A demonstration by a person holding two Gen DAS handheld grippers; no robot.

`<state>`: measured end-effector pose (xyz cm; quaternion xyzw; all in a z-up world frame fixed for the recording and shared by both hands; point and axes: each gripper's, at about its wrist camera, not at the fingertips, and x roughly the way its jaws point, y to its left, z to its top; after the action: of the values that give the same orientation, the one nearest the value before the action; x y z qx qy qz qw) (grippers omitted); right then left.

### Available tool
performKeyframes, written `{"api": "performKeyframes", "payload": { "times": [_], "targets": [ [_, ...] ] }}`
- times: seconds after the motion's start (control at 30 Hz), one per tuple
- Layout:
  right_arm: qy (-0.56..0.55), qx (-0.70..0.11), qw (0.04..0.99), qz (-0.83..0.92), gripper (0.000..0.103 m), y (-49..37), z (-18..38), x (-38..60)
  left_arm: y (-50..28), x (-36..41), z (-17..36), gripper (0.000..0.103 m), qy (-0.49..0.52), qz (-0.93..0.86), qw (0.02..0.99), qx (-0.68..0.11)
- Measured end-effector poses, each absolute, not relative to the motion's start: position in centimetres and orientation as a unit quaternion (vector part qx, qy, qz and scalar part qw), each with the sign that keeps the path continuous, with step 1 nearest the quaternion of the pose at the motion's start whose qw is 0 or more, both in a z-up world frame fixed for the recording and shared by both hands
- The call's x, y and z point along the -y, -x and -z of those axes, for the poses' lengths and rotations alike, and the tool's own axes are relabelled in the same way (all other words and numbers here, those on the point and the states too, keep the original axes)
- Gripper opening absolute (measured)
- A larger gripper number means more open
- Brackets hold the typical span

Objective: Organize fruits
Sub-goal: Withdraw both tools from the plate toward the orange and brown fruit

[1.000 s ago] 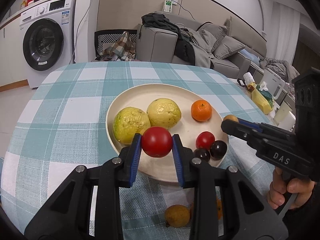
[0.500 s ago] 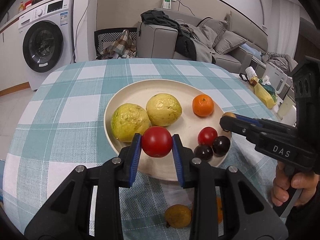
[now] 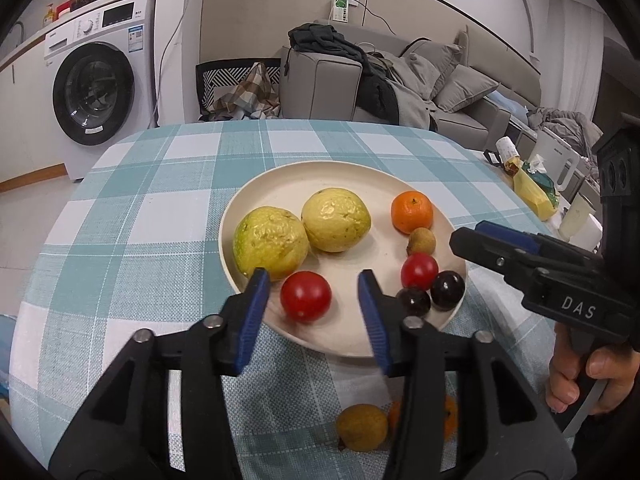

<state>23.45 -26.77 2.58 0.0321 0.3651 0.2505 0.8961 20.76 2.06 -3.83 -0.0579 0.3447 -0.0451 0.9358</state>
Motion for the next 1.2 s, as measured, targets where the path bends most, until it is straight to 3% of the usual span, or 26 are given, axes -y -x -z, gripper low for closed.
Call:
{"api": "performKeyframes", "payload": {
  "times": [0.07, 0.1, 0.17, 0.3, 0.43, 1.2],
  "targets": [
    [-0.032, -0.357, 0.899, -0.250, 0.075, -23.2, -2.8, 26.8, -20.3, -2.1, 3.6, 0.070, 0.056, 0.038, 0.938, -0.339],
    [-0.031, -0.352, 0.901, -0.250, 0.082, -23.1, -2.9, 26.9, -20.0, -2.0, 3.5, 0.073, 0.051, 0.035, 0.941, -0.334],
    [-0.021, -0.347, 0.904, -0.249, 0.085, -22.7, -3.1, 26.9, -19.4, -1.7, 3.2, 0.082, 0.037, 0.034, 0.944, -0.326],
    [-0.027, -0.337, 0.906, -0.254, 0.101, -22.0, -3.6, 27.4, -18.4, -1.3, 2.9, 0.087, 0.024, 0.032, 0.946, -0.322],
    [-0.038, -0.335, 0.904, -0.262, 0.103, -21.6, -3.9, 28.0, -17.6, -1.5, 2.6, 0.102, 0.036, 0.038, 0.945, -0.323],
    [0.009, -0.353, 0.890, -0.289, 0.103, -17.4, -3.5, 25.9, -10.9, -4.2, 2.1, 0.102, 0.052, 0.009, 0.945, -0.322]
  ]
}}
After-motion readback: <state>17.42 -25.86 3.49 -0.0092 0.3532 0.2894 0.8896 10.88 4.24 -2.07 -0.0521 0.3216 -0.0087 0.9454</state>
